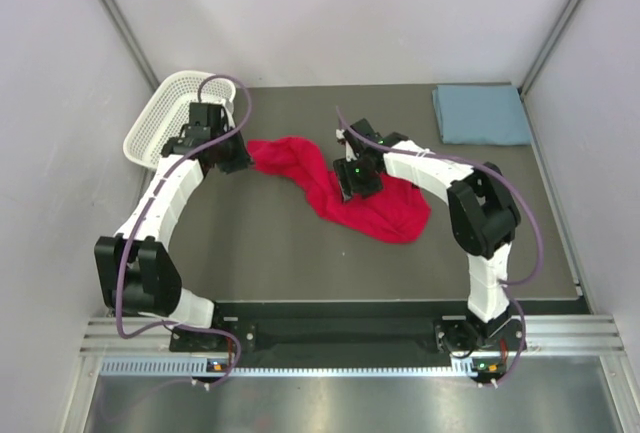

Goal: Fold and stack the t-shirts

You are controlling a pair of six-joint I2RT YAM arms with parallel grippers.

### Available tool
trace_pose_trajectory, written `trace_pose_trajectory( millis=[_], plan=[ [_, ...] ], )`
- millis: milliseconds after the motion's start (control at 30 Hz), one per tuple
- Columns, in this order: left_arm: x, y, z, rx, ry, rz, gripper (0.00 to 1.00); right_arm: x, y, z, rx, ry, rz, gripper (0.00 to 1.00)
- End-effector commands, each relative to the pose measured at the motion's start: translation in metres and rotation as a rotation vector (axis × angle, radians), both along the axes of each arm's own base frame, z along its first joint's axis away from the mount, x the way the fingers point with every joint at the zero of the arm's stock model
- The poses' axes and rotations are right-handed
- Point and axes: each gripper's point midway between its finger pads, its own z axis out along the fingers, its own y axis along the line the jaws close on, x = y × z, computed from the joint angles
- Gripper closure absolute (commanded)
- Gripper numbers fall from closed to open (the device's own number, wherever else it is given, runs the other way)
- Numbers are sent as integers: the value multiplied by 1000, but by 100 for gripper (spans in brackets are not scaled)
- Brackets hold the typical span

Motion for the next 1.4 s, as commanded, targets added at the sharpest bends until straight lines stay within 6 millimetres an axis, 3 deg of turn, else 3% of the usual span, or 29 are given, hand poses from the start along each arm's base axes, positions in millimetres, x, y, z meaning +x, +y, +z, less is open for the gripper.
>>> trace_pose_trajectory(
  millis=[0,200,333,433,567,700,867,933,1033,1233,1367],
  plan=[
    [-16,-1,-10,-13,51,3,100,12,21,12,-19,-63,34,41],
    [-14,1,-8,4,43,-8,100,7,20,-6,-84,-40,42,48],
    [-12,-1,-6,-2,40,-17,100,2,19,-10,-96,-29,35,55],
    [-11,-2,-7,-6,44,-19,100,-2,17,-10,-102,-22,35,66],
    [-11,-2,-5,-8,38,-22,100,-2,12,-9,-121,-41,26,66],
    [-12,-1,-4,-4,41,-15,100,-5,6,-2,-125,-50,14,87],
    [-14,-1,-5,-12,42,0,100,-10,1,18,-103,-95,16,89],
    [-14,-2,-6,-20,43,1,100,-14,3,17,-80,-90,40,90],
    [-15,-2,-6,-23,47,2,100,-16,15,15,-27,-74,74,74],
    [-17,-2,-5,-21,42,2,100,-17,22,1,-10,-40,81,78],
    [-18,-2,-4,-27,40,5,100,-15,21,-3,-22,-44,96,72]
  ],
)
